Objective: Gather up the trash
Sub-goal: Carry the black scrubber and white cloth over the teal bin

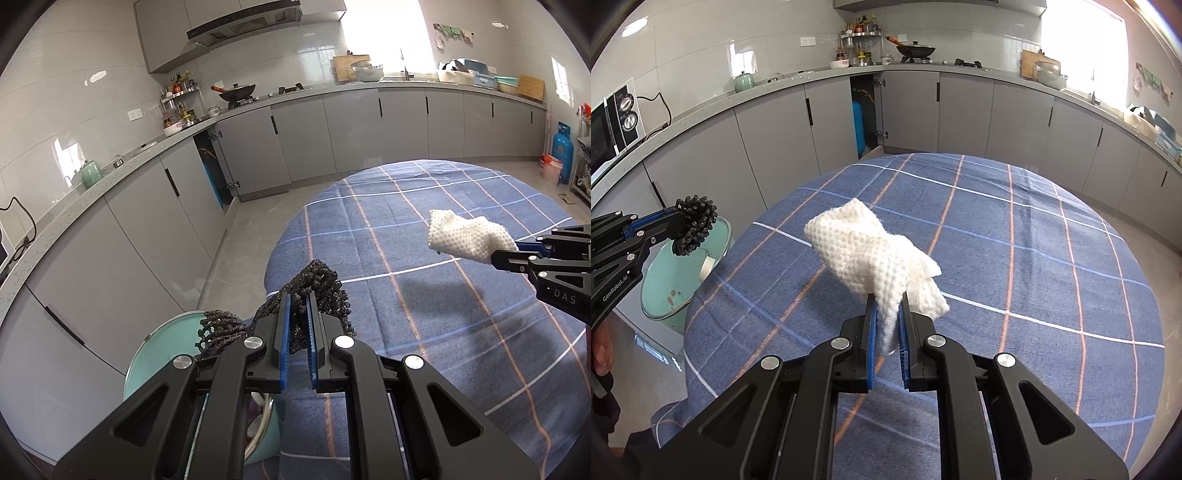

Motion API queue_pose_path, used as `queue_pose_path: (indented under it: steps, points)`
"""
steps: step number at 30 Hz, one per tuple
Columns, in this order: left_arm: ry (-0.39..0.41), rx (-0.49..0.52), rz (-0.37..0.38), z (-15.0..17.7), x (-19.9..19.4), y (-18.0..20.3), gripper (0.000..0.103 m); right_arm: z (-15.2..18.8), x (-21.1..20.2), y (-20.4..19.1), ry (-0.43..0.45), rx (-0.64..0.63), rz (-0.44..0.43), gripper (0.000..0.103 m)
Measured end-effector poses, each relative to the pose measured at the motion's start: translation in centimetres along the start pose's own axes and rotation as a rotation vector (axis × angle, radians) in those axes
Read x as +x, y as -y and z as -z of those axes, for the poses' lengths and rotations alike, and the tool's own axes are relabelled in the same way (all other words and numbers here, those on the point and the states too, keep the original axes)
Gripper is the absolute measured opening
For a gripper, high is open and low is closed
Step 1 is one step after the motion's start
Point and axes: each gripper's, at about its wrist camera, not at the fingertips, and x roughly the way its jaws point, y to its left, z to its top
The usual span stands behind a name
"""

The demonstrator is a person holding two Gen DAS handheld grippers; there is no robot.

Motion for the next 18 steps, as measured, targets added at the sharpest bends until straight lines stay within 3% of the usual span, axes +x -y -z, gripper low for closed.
queue_pose_path:
  steps: [18]
  points:
    - [-0.020,-0.022,-0.120,1.6,-1.2,-4.4,0.009,-1.2,0.3,-5.0,0.019,-0.060,-0.060,0.012]
